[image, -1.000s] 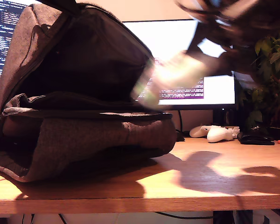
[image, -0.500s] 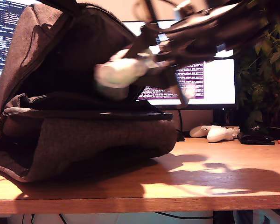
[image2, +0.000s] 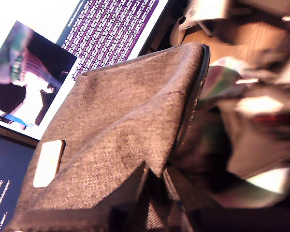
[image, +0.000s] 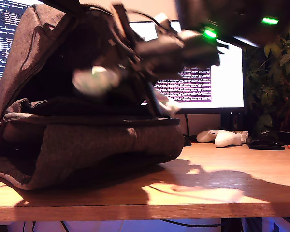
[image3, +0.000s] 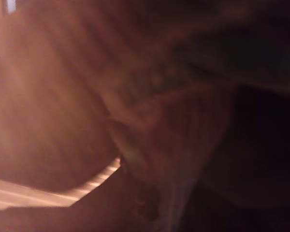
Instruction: Pack the pair of socks inside the grey Google backpack
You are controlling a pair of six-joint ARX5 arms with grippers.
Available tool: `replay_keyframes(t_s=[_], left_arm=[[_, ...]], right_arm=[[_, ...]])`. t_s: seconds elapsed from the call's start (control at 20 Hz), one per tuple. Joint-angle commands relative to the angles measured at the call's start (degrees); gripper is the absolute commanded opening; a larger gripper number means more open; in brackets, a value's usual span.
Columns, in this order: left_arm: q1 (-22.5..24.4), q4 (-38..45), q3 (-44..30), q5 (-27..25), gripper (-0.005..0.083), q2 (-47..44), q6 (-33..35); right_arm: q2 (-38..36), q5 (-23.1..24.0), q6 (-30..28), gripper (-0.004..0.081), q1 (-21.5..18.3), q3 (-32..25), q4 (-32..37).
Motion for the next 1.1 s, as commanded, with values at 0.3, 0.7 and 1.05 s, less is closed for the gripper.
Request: replay_keyframes(t_s=[0.3,0.7,1.05], left_arm=[[0.0,1.49,4.09,1.09,-0.0021,0.15,-0.39],[0.02,-0.07,4.39,1.05,-0.0021,0.15,-0.42],[0.04,-1.25,4.39,0.42,-0.0021,0.15,-1.29]], right_arm=[[10.01,-1.99,-5.07,-0.0013,0.76,9.88,-3.61],[11.41,-1.44,-9.14,0.0231,1.84,10.78,-3.96],[10.19,-3.02,-15.61,0.0428,1.79,10.82,-10.14]])
